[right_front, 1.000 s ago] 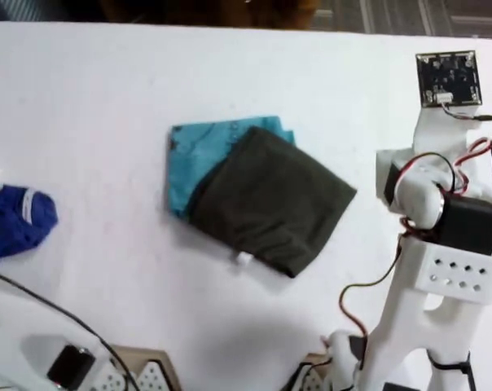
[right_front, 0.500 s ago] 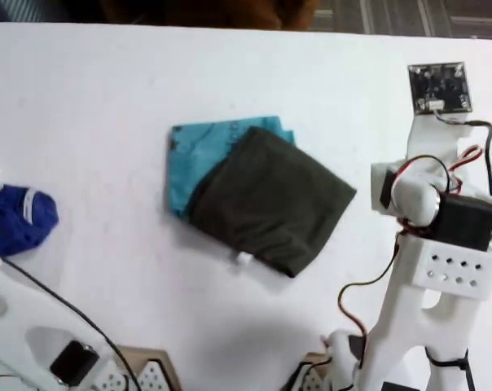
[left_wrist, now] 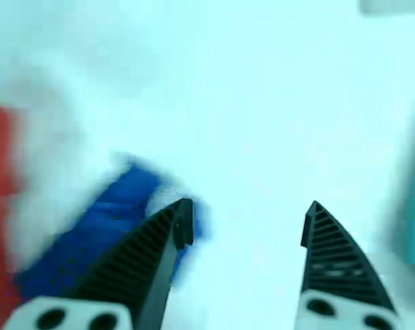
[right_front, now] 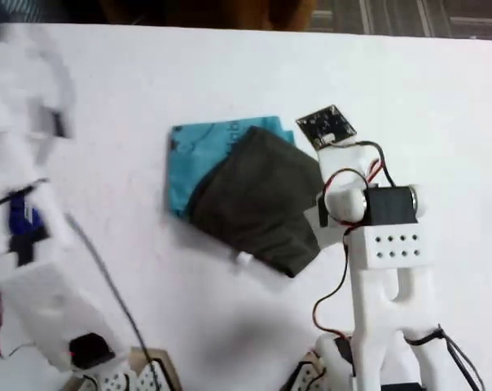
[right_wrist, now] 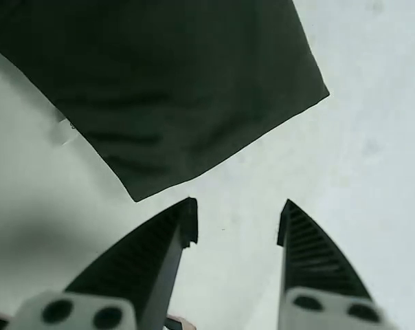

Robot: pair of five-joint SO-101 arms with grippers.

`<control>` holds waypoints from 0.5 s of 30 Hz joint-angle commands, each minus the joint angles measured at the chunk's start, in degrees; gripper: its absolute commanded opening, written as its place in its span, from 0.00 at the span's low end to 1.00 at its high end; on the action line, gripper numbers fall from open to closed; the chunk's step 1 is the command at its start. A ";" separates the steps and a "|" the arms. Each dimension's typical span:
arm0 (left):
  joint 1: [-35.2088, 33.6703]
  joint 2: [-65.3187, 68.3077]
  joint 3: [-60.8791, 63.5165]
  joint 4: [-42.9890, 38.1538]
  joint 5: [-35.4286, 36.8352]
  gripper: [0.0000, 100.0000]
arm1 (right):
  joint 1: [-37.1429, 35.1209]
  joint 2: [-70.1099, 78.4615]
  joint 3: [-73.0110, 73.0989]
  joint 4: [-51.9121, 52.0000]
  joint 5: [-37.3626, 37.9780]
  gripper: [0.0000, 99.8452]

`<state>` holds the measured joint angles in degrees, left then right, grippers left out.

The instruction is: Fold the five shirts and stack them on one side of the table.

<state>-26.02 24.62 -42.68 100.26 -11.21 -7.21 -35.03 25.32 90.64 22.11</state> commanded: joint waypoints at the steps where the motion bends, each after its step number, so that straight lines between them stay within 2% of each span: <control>1: 11.43 -2.99 10.33 -5.63 5.89 0.27 | -0.48 -1.63 -0.09 -1.10 0.62 0.20; 4: 17.14 0.88 14.37 -11.08 10.90 0.27 | 0.48 -1.63 -0.09 -1.10 0.62 0.20; 9: 24.79 10.20 13.41 -13.45 14.15 0.27 | 1.89 -1.63 -0.09 -1.10 0.62 0.20; 12: 26.20 16.79 10.15 -14.68 14.33 0.27 | 1.89 -1.63 -0.09 -1.10 0.62 0.20; 15: 26.90 23.74 4.26 -12.31 14.59 0.27 | 1.89 -1.63 -0.09 -1.10 0.62 0.20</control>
<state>-0.35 44.57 -32.66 86.46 2.86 -5.89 -35.03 25.49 90.46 22.11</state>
